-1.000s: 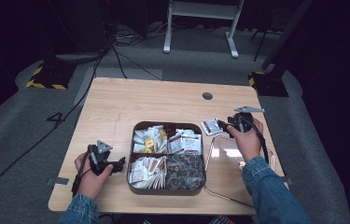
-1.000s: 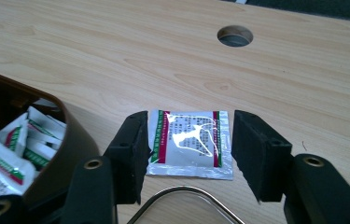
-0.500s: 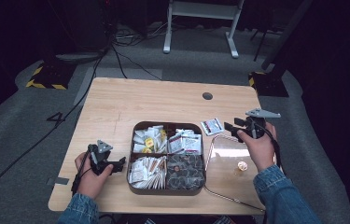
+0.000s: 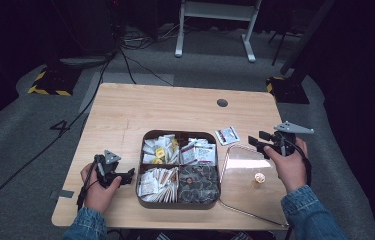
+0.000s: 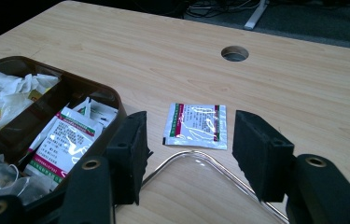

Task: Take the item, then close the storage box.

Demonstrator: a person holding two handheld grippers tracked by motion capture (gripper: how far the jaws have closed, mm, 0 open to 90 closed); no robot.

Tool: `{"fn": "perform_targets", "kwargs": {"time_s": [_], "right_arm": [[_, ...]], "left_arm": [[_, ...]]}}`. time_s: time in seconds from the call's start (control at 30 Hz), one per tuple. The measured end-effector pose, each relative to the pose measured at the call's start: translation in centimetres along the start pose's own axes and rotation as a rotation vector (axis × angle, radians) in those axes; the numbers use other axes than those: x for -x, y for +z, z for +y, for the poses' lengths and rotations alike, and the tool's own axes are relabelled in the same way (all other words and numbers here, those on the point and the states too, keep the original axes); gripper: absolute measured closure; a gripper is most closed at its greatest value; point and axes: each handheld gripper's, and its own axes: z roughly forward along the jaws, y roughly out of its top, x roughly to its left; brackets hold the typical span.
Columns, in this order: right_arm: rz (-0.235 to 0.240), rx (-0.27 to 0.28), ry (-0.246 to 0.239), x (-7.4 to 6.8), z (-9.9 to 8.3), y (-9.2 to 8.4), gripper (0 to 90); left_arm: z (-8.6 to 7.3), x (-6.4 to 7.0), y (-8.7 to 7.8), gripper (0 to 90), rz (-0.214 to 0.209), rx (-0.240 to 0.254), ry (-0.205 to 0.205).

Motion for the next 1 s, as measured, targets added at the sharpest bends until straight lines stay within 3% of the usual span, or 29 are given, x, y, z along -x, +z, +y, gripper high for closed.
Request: {"fn": "perform_targets", "kwargs": {"time_s": [0.53,1.0], "right_arm": [[-0.029,-0.026,0.027,1.3,-2.9,-3.0,43.5],[-0.03,-0.048,0.016,1.1,-5.8,-4.6,42.0]], "left_arm": [[0.1,0.1,0.1,11.7,0.0,0.0,-0.011],[0.1,0.1,0.1,11.7,-0.001,0.0,-0.013]]}}
